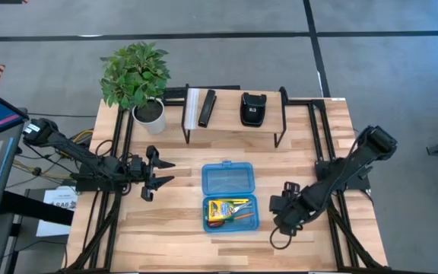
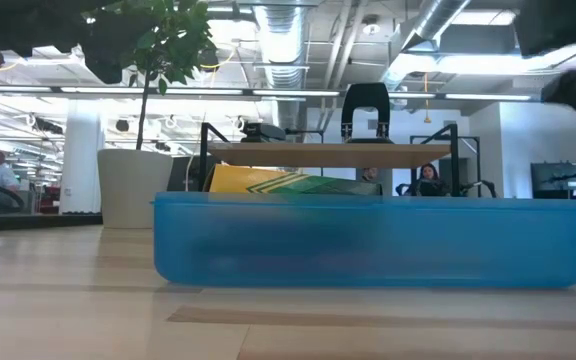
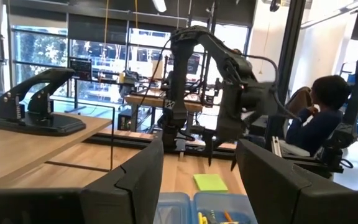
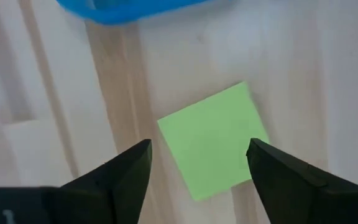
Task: Pack school essentials
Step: Put the green sticky notes into the blue supply box
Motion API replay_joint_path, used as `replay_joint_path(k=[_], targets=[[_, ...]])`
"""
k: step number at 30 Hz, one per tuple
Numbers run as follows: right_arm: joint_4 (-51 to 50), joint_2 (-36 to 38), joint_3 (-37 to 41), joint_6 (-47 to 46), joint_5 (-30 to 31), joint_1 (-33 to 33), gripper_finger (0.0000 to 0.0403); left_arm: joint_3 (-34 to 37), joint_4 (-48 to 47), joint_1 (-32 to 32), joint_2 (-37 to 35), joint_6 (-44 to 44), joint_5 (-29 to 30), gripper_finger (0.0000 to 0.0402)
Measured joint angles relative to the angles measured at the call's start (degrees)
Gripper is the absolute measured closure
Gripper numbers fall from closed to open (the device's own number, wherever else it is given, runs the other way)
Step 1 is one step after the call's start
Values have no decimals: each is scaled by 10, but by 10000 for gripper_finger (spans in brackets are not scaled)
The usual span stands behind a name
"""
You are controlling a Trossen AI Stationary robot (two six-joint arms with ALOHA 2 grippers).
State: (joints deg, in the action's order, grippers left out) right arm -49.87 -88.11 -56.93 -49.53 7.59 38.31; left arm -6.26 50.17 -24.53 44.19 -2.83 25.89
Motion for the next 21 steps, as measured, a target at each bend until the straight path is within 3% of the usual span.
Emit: replay_joint_path(k=[12,21], targets=[[25,-116,-5,34,-31,22,106,0,-5,0,0,0,0,210],[7,-150,-9,44,-30,33,105,0,-14,0,0,-4,0,210]])
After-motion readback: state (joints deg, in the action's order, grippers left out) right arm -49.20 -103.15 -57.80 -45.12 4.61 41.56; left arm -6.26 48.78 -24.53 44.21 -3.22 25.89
